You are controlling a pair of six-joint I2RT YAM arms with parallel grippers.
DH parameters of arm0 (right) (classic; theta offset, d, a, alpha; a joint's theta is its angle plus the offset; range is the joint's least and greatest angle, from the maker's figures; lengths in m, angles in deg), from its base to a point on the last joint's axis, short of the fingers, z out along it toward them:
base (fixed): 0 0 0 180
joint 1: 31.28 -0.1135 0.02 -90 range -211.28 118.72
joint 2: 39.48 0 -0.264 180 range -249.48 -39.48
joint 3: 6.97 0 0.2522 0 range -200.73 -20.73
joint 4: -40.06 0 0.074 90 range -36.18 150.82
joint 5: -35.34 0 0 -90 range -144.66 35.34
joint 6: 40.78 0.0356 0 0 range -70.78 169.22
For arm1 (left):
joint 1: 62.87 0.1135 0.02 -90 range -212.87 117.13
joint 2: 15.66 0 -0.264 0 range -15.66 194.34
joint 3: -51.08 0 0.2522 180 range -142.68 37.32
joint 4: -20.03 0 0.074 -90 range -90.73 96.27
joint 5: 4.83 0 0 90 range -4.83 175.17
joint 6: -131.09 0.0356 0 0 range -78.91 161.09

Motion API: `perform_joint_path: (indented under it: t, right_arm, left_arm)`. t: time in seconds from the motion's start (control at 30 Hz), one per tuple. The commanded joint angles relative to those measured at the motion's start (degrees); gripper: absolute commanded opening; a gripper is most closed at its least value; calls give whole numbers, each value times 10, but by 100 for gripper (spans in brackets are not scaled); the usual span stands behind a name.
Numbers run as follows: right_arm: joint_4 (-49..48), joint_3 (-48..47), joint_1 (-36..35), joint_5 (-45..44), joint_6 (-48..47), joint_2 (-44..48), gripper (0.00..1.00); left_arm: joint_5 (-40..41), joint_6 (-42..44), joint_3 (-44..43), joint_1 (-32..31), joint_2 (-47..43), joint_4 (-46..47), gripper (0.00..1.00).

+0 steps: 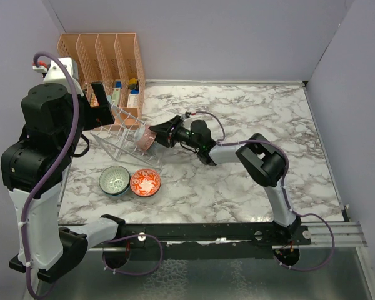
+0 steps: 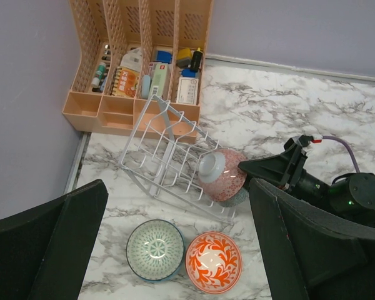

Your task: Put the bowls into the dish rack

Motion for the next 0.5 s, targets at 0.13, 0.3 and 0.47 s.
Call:
perform_joint_path:
  t: [0.13, 0.3, 0.47]
  right_arm:
    - [150, -1, 10, 21, -59, 71, 45]
    - [213, 20, 15, 17, -83, 103, 45]
    - [257, 40, 20, 10, -114, 138, 45]
  left_arm:
    - [17, 5, -14, -5, 2, 11, 99]
    - [16, 3, -15, -5, 4, 12, 99]
    - [13, 2, -15, -5, 7, 10, 99]
